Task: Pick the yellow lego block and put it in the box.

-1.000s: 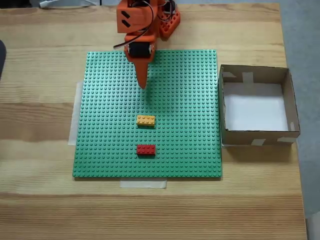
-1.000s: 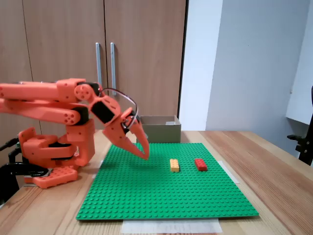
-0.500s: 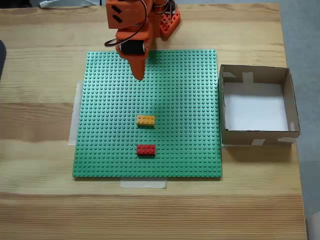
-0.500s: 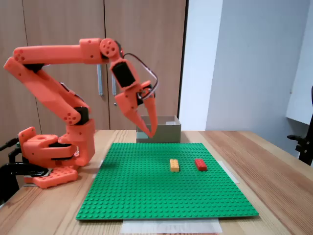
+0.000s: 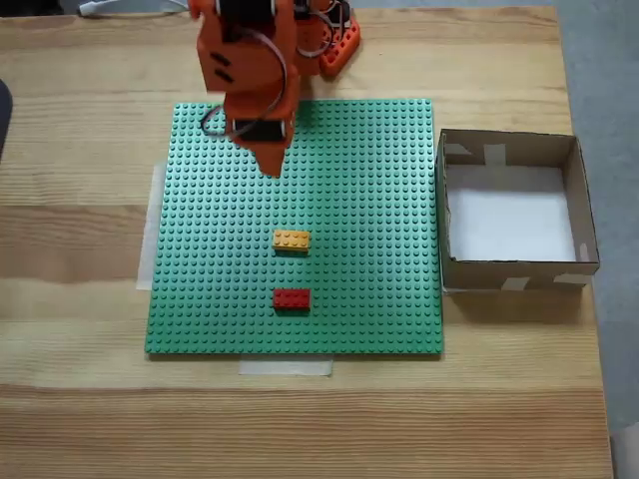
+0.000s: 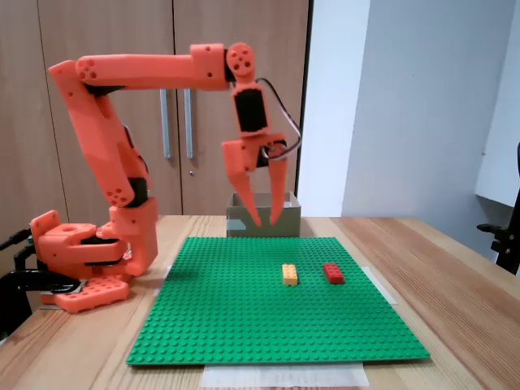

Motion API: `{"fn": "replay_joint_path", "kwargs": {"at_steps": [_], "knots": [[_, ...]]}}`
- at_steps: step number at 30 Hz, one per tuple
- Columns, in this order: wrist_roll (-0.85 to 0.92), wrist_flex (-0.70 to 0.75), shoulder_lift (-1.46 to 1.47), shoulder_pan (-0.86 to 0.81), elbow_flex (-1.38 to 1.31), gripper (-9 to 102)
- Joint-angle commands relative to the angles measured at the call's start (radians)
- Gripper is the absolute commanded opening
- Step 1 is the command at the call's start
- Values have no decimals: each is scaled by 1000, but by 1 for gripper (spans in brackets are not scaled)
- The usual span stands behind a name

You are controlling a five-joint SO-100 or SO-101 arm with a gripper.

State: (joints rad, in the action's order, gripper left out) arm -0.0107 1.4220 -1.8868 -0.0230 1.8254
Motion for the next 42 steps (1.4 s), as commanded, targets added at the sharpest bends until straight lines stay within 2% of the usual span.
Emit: {"fn": "replay_joint_path", "kwargs": {"at_steps": [1, 5, 12, 25, 42], "knots": [[5, -8, 48, 0, -64, 13], [5, -26, 86, 0, -75, 21], [-23, -77, 107, 20, -58, 28], [-69, -146, 213, 29, -63, 29], [-40, -296, 201, 11, 103, 28]]}}
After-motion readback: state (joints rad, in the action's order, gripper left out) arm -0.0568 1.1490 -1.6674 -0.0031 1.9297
